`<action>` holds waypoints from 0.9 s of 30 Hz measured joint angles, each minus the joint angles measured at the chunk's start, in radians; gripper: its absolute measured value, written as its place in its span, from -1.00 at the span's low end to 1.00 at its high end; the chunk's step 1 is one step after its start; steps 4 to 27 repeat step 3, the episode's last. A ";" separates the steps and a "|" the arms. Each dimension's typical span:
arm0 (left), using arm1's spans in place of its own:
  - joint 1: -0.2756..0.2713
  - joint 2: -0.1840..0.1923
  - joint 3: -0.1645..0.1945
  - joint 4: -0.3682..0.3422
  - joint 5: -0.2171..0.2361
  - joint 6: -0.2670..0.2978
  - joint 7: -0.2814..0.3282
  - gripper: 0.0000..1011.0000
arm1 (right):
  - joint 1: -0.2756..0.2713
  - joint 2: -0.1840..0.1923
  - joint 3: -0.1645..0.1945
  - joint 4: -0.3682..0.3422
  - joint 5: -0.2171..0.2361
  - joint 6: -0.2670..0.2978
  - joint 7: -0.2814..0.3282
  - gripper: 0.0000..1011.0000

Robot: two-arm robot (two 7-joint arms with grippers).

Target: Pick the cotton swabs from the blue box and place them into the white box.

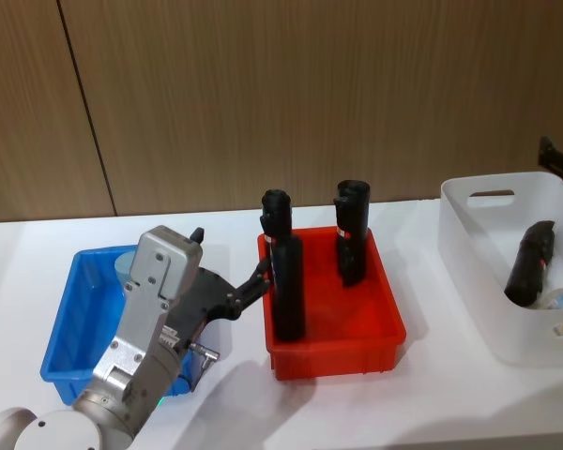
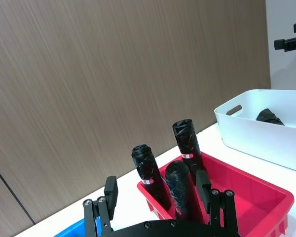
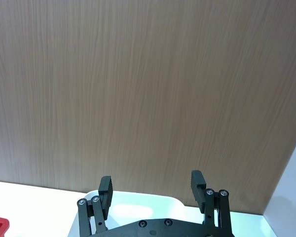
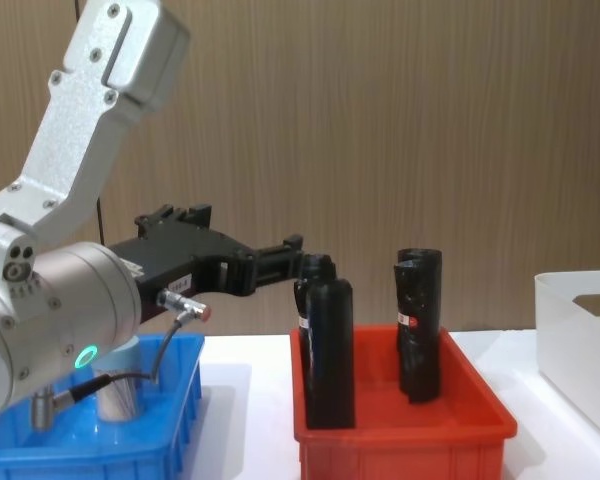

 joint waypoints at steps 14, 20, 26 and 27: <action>0.000 0.000 0.000 0.000 0.000 0.000 0.000 0.99 | 0.000 0.000 0.000 0.000 0.000 0.000 0.000 0.98; 0.000 0.000 0.000 0.000 0.000 0.000 0.000 0.99 | 0.000 0.000 0.000 0.000 0.000 0.000 0.000 0.98; 0.000 0.000 0.000 0.000 0.000 0.000 0.000 0.99 | 0.000 0.000 0.000 0.000 0.000 0.000 0.000 0.98; 0.000 0.000 0.000 0.000 0.000 0.000 0.000 0.99 | 0.000 0.000 0.000 0.000 0.000 0.000 0.000 0.98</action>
